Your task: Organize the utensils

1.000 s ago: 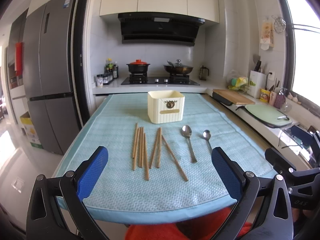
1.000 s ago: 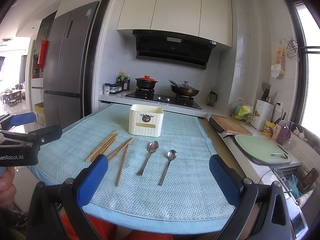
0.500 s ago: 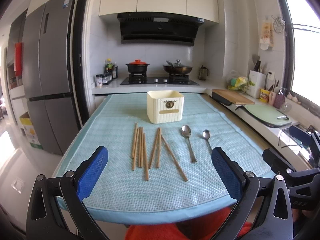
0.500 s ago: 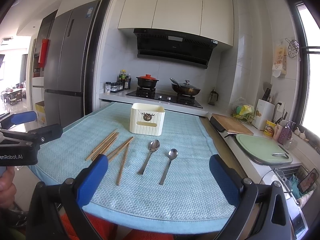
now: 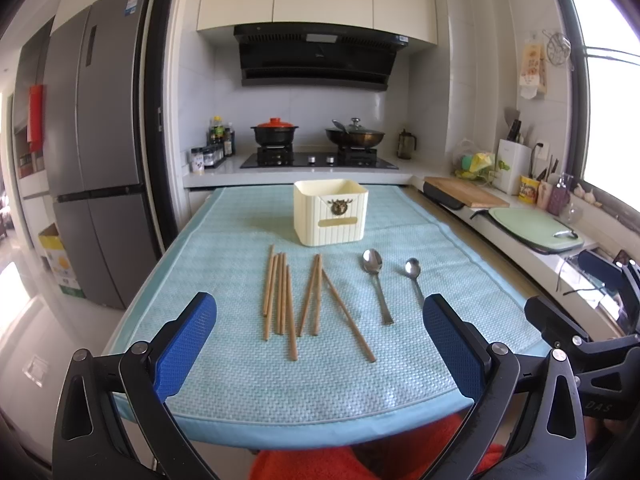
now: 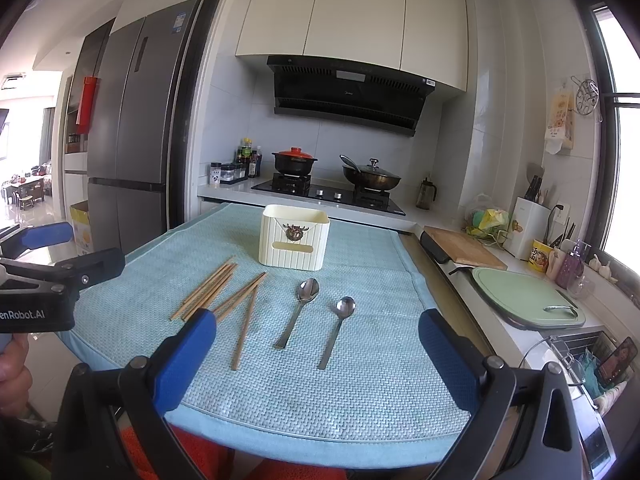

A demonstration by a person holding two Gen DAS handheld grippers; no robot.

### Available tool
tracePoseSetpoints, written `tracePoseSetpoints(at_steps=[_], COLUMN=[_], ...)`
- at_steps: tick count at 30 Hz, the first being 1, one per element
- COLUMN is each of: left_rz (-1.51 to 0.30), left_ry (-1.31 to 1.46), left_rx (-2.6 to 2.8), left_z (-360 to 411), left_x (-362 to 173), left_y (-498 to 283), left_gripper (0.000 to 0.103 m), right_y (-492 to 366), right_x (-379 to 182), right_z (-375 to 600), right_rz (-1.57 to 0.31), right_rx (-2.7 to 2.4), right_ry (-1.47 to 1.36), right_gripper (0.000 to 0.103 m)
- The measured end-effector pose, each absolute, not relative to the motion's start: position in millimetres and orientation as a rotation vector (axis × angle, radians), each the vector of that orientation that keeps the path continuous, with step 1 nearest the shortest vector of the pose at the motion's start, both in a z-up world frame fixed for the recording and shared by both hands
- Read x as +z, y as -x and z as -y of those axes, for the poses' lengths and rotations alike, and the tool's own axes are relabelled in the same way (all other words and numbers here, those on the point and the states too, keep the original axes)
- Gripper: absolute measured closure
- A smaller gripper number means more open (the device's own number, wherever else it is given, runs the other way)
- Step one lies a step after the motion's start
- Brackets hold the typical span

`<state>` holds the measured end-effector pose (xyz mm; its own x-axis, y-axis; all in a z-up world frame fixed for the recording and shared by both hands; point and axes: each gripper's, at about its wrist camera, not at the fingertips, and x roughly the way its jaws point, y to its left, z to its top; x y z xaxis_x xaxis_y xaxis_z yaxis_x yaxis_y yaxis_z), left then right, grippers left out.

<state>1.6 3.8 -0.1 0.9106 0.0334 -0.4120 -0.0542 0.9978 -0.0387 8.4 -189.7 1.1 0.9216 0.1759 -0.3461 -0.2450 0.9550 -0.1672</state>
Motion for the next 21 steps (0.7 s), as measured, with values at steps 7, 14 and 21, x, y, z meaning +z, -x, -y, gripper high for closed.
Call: tracePoseSetpoints(at_steps=[7,14,21], left_rz=[-0.436,-0.450,-0.474], left_ry=[0.056,0.060,0.056], left_rx=[0.051,0.054,0.034], left_z=[-3.9,-4.1,-3.2], left_x=[-3.3,-5.5,-8.1], left_y=[-3.6,-7.7,-11.6], left_gripper=[0.000,0.000,0.000], right_y=[-8.8,-13.4,-17.8], right_x=[1.4,3.1,2.3], right_z=[190.0,189.3,187.6], right_rz=[-0.338,-0.348,-0.361], right_rx=[0.218,0.221,0.223], right_ry=[0.211,0.216,0.222], right_gripper=[0.000,0.000,0.000])
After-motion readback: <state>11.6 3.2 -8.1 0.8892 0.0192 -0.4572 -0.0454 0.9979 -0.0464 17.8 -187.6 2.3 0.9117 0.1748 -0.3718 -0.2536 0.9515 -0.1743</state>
